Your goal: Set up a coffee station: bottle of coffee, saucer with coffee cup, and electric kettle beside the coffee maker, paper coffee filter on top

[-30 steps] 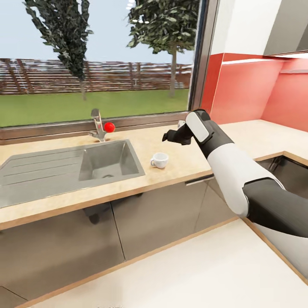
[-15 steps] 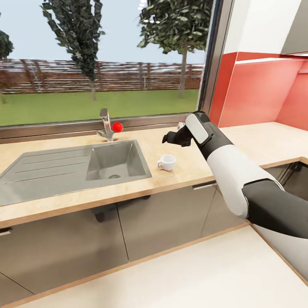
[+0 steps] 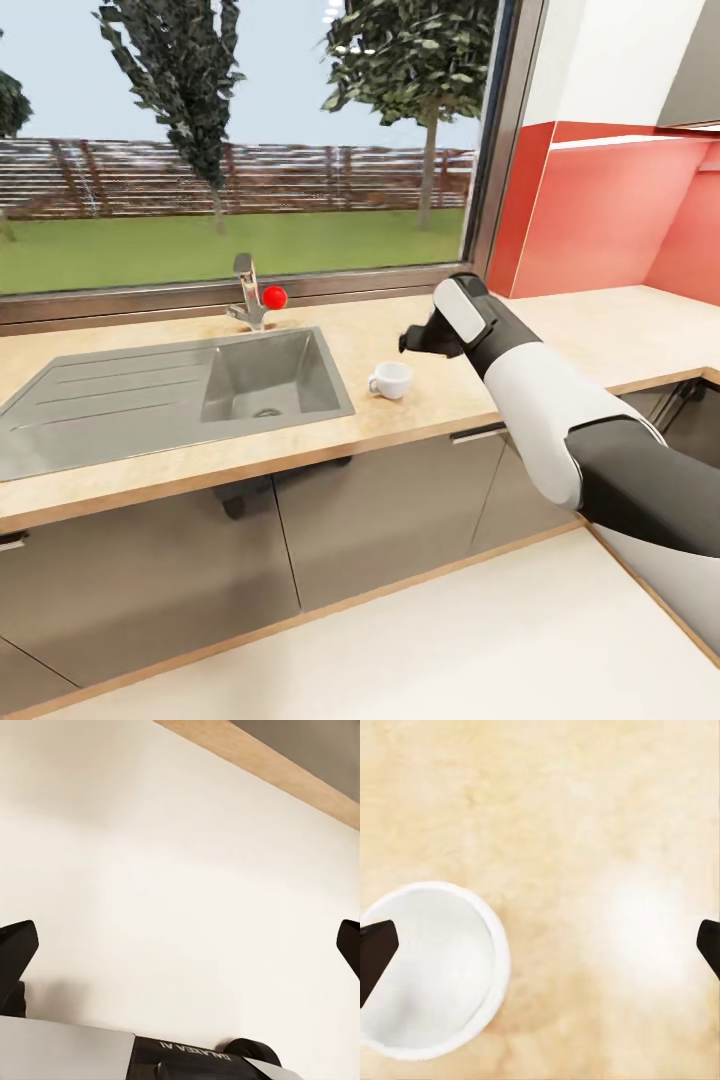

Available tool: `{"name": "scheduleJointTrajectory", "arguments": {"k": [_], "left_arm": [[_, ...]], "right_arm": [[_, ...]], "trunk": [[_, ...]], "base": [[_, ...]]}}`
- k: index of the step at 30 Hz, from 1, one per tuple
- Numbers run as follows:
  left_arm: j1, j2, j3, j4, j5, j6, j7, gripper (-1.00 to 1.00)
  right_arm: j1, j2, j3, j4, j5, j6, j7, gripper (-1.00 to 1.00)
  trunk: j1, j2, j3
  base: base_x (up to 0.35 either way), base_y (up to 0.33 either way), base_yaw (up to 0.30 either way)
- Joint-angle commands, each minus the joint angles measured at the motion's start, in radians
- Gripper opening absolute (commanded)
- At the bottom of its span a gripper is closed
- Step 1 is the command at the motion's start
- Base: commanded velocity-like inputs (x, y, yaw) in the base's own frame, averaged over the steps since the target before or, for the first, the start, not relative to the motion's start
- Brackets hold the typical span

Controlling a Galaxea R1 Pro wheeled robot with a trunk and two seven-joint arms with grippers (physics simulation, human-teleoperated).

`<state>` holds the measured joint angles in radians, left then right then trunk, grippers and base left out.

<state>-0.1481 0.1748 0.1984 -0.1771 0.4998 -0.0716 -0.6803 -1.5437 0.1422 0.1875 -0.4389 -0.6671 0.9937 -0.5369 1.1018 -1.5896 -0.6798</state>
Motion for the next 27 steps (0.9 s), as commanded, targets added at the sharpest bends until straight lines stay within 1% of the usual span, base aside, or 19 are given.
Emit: {"name": "scheduleJointTrajectory", "arguments": {"k": [1,8,15,27], "left_arm": [[-0.001,0.000,0.002,0.002,-0.001,-0.004,-0.004,1.00],[-0.001,0.000,0.002,0.002,-0.001,-0.004,-0.004,1.00],[-0.001,0.000,0.003,0.001,-0.001,-0.004,-0.004,1.00],[-0.001,0.000,0.002,0.001,-0.001,-0.004,-0.005,1.00]], "right_arm": [[-0.001,-0.001,0.006,0.001,-0.012,0.002,-0.024,1.00],[0.000,0.000,0.006,0.006,-0.014,0.003,-0.048,1.00],[0.000,0.003,0.007,0.057,-0.018,0.002,-0.047,1.00],[0.000,0.006,0.007,0.063,-0.021,0.002,-0.039,1.00]], "trunk": [[0.000,0.000,-0.001],[0.000,0.000,-0.001],[0.000,0.000,-0.001],[0.000,0.000,-0.001]], "base": [[0.000,0.000,0.000],[0.000,0.000,0.000],[0.000,0.000,0.000],[0.014,0.000,0.000]]}}
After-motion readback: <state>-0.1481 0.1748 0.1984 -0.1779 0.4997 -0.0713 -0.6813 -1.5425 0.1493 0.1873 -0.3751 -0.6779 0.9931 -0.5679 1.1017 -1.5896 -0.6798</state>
